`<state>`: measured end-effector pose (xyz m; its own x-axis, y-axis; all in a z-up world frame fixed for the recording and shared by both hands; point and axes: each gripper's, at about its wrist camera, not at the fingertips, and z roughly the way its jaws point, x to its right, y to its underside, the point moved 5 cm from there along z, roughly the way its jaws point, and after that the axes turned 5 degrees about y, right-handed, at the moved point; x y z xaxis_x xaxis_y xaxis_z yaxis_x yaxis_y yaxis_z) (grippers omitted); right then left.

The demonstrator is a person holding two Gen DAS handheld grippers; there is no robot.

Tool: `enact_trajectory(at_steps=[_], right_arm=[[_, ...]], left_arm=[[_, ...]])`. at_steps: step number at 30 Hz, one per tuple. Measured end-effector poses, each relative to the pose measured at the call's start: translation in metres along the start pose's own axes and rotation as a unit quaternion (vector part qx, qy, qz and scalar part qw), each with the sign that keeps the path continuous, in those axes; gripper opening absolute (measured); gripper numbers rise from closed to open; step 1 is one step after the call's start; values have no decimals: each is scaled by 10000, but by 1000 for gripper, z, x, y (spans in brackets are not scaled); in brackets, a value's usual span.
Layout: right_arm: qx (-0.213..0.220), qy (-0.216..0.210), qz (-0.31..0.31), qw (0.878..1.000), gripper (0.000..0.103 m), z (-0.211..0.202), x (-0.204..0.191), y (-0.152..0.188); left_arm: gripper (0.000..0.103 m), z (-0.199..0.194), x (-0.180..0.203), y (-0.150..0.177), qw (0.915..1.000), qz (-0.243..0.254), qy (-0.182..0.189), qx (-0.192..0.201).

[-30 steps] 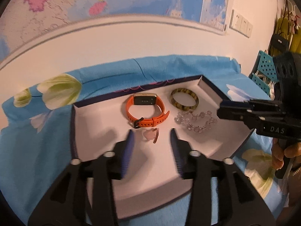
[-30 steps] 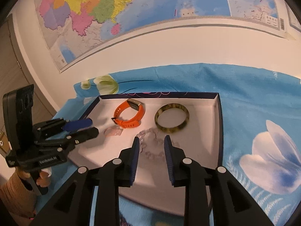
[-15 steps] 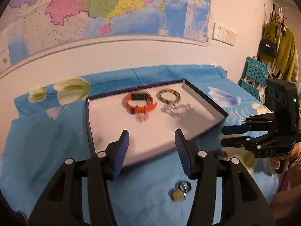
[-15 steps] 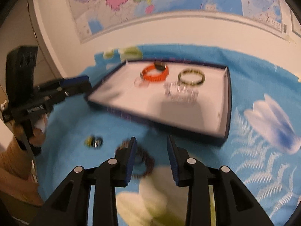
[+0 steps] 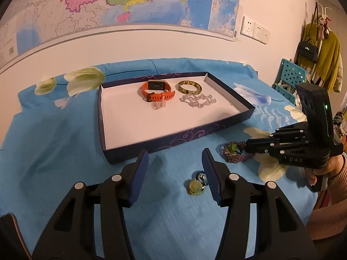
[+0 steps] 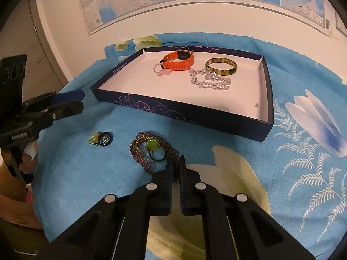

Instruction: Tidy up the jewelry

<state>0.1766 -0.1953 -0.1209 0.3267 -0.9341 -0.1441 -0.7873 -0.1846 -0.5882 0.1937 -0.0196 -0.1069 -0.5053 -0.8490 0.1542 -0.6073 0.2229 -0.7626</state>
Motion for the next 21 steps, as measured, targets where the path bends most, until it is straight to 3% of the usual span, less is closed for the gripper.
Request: enact_trajectory(at_steps=[11, 21], right_arm=[[552, -279, -18, 9981, 3, -23, -19, -22], [504, -593, -385, 9962, 3, -40, -43, -8]], left_arm=[[51, -6, 7, 12, 9999, 123, 54, -71], [49, -3, 20, 29, 9986, 417, 115, -309]])
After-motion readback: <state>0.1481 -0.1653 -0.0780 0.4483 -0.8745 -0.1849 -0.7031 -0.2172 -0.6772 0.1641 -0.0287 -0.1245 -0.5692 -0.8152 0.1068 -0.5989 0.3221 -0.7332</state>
